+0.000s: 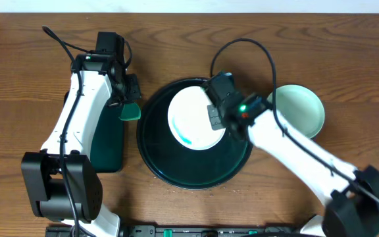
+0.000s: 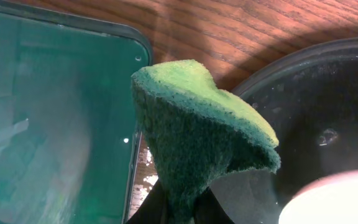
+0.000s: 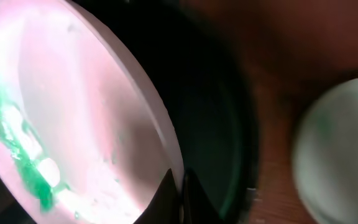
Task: Clean dirty plates on tray and stack at the side
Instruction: 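Lift the plate with the right gripper and stack it on the right pile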
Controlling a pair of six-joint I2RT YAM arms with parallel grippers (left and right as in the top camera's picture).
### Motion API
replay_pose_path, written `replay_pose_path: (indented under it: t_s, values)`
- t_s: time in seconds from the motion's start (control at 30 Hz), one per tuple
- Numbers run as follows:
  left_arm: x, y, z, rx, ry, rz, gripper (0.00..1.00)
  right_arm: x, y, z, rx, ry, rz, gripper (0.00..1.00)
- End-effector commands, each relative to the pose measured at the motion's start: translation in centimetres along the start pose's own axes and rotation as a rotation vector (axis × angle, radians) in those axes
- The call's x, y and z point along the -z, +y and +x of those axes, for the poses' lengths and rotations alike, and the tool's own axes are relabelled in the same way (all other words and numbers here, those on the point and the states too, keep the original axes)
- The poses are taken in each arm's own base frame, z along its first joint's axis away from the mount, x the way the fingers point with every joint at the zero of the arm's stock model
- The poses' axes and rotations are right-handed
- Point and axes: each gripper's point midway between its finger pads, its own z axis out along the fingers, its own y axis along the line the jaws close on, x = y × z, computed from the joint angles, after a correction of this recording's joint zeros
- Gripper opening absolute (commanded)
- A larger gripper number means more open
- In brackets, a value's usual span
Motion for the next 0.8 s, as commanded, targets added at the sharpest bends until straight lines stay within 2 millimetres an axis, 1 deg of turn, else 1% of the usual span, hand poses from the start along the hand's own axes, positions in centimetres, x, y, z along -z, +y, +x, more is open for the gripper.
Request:
replay_pose_path:
  t_s: [0.0, 0.07, 0.13, 0.2, 0.3, 0.33, 0.47, 0.63, 0.77]
  values:
    - [0.0, 0.3, -0.3, 0.01, -0.006, -0.009, 0.07, 4.6, -1.9, -2.7, 0.06, -0.223, 0.237, 0.01]
    - [0.0, 0.3, -0.3, 0.011, -0.007, -0.012, 0.07, 6.5, -1.6, -3.2, 0.088, -0.299, 0.299, 0.01]
    - [0.0, 0.3, -0.3, 0.011, -0.007, -0.012, 0.07, 7.9, -0.9, -3.4, 0.153, -0.352, 0.345, 0.01]
    - [0.0, 0.3, -0.3, 0.011, -0.007, -0.012, 0.07, 9.0, 0.2, -3.5, 0.267, -0.386, 0.384, 0.01]
    - [0.0, 0.3, -0.3, 0.011, -0.007, -0.012, 0.07, 10.2, 1.4, -3.5, 0.38, -0.424, 0.43, 0.01]
    - [0.0, 0.3, -0.3, 0.011, -0.007, -0.012, 0.07, 11.2, 1.8, -3.7, 0.403, -0.465, 0.472, 0.01]
    - [0.0, 0.3, -0.3, 0.011, -0.007, -0.012, 0.07, 13.1, 1.6, -4.3, 0.397, -0.54, 0.568, 0.01]
    - [0.0, 0.4, -0.3, 0.011, -0.007, -0.013, 0.07, 14.7, 1.4, -4.7, 0.469, -0.567, 0.671, 0.01]
    - [0.0, 0.4, -0.3, 0.011, -0.007, -0.013, 0.08, 14.9, 1.6, -5.0, 0.523, -0.559, 0.693, 0.01]
